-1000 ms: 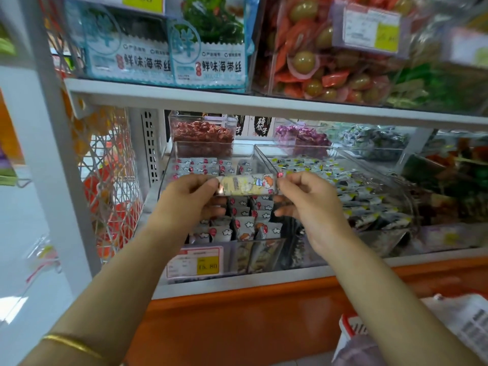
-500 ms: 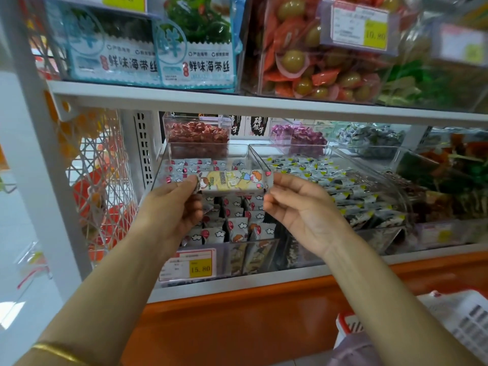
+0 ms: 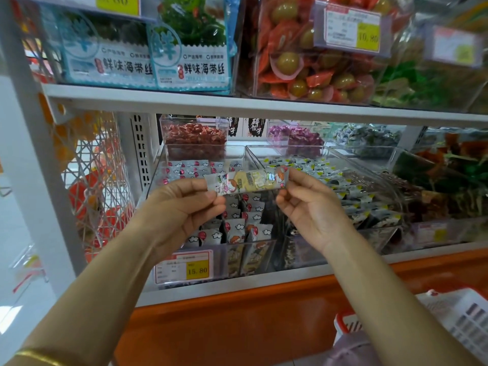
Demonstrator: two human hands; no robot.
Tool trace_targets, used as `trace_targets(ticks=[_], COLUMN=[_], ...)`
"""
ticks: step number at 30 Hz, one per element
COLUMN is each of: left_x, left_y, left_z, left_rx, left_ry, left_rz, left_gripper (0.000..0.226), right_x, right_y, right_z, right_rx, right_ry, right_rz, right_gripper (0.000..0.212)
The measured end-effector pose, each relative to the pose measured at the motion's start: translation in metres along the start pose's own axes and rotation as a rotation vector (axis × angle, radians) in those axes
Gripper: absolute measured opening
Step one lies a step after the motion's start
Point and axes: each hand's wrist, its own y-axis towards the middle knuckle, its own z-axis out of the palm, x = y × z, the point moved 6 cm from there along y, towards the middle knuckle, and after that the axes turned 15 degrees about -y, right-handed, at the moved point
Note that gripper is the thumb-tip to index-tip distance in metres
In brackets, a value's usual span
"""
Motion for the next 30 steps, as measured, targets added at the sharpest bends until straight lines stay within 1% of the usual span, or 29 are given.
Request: trace_targets(ticks=[2, 6, 9, 13, 17, 23, 27, 30], left_x=[0.000, 0.002, 0.002, 0.002, 0.001, 0.001, -0.001, 0.003], left_y=[0.000, 0.002, 0.003, 0.004, 0.003, 0.001, -0.002, -0.002], left_z=[0.000, 0.002, 0.002, 0.001, 0.001, 0.006, 0.011, 0.013], left_rx=[0.012, 0.044, 0.036, 0.022, 0.019, 0.056, 0.108, 0.108], left_ry=[0.069, 0.175, 0.210, 0.353, 0.400, 0.444, 0.554, 0.582], left_rz=[0.043, 0.072, 0.078, 0.152, 0.176, 0.186, 0.210, 0.202], left_gripper=[0.019, 0.014, 0.003, 0.019, 0.021, 0.022, 0.023, 0.015], right_x=[0.002, 0.009, 0.009, 0.007, 0.009, 0.014, 0.021, 0.023], right_y=[-0.002, -0.005, -0.006, -0.007, -0.008, -0.009, -0.012, -0.015], right_z=[-0.001, 0.000, 0.002, 0.006, 0.007, 0.005, 0.003, 0.005], right_rx=[-0.013, -0.008, 0.015, 0.055, 0.055, -0.026, -0.135, -0.168], right_ry=[-0.085, -0.303, -0.412, -0.570, -0.599, -0.716, -0.805, -0.884], right_rz=[-0.039, -0.159, -0.196, -0.239, -0.290, -0.321, -0.392, -0.444], right_gripper=[0.014, 0.007, 0.013, 0.019, 0.013, 0.015, 0.017, 0.019])
